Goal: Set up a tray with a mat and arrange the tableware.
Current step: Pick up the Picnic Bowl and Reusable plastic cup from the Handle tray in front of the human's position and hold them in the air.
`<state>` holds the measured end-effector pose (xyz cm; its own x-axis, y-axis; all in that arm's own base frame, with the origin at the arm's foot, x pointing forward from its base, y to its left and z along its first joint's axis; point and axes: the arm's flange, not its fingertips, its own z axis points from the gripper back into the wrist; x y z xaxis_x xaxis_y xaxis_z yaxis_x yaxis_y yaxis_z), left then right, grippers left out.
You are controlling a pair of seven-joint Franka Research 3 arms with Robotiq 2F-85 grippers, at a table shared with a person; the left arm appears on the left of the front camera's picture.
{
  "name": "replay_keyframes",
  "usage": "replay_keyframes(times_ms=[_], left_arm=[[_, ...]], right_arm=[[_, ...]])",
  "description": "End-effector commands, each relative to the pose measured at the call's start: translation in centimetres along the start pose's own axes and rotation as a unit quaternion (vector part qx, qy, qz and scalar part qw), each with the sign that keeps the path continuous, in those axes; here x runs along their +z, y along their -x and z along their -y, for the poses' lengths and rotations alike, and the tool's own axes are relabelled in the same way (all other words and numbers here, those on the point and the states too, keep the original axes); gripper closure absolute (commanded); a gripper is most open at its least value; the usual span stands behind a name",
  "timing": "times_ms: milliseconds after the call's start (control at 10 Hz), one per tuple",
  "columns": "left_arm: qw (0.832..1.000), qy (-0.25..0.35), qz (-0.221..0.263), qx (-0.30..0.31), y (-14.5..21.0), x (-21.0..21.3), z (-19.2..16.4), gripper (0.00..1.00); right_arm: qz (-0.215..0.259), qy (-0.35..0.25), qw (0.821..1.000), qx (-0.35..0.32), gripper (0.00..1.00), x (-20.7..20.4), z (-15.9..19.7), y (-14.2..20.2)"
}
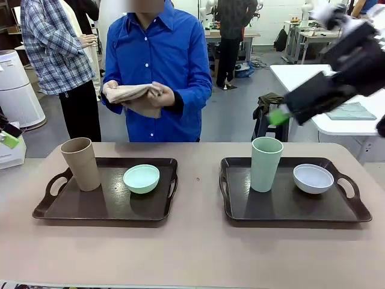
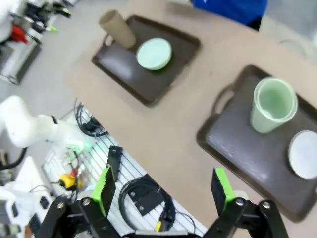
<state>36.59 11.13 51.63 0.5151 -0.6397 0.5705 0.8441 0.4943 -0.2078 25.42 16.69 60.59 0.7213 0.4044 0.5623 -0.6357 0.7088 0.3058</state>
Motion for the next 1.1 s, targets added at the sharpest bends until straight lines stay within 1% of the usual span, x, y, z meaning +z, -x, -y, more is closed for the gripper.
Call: replay_keyframes(times_ms=[0, 100, 200, 300, 400, 500, 600, 1000], left_arm=[[0.993, 0.114, -0.010, 0.000, 0.7, 2.1, -3.1, 0.00], [0.990, 0.140, -0.006, -0.002, 1.1, 2.2, -3.4, 0.00], [0.987, 0.159, -0.017, -0.013, 0.9, 1.9, -3.2, 0.00], [0.983, 0.182, -0.032, -0.012, 0.6, 1.8, -3.2, 0.00], [0.975, 0.219, -0.035, -0.026, 1.0, 2.0, -3.5, 0.00], [0.969, 0.243, -0.019, -0.029, 0.9, 2.1, -3.2, 0.00], [0.980, 0.196, -0.026, -0.008, 1.0, 0.9, -2.6, 0.00], [0.980, 0.196, -0.026, -0.008, 1.0, 0.9, -2.6, 0.00]], right_arm=[[-0.043, 0.031, 0.999, 0.005, 0.00, -3.6, -2.0, -2.7], [-0.059, 0.053, 0.997, 0.009, 0.00, -5.5, -3.5, -3.7], [-0.055, 0.089, 0.994, -0.004, 0.00, -7.2, -4.1, -5.3], [-0.049, 0.103, 0.992, -0.050, 0.00, -8.7, -3.7, -7.2], [-0.037, 0.096, 0.990, -0.096, 0.00, -9.3, -2.9, -8.2], [-0.037, 0.056, 0.992, -0.109, 0.00, -8.7, -2.1, -8.0], [-0.047, 0.089, 0.994, -0.038, 0.00, -9.0, -3.4, -6.1], [-0.047, 0.089, 0.994, -0.038, 0.00, -9.0, -3.4, -6.1]])
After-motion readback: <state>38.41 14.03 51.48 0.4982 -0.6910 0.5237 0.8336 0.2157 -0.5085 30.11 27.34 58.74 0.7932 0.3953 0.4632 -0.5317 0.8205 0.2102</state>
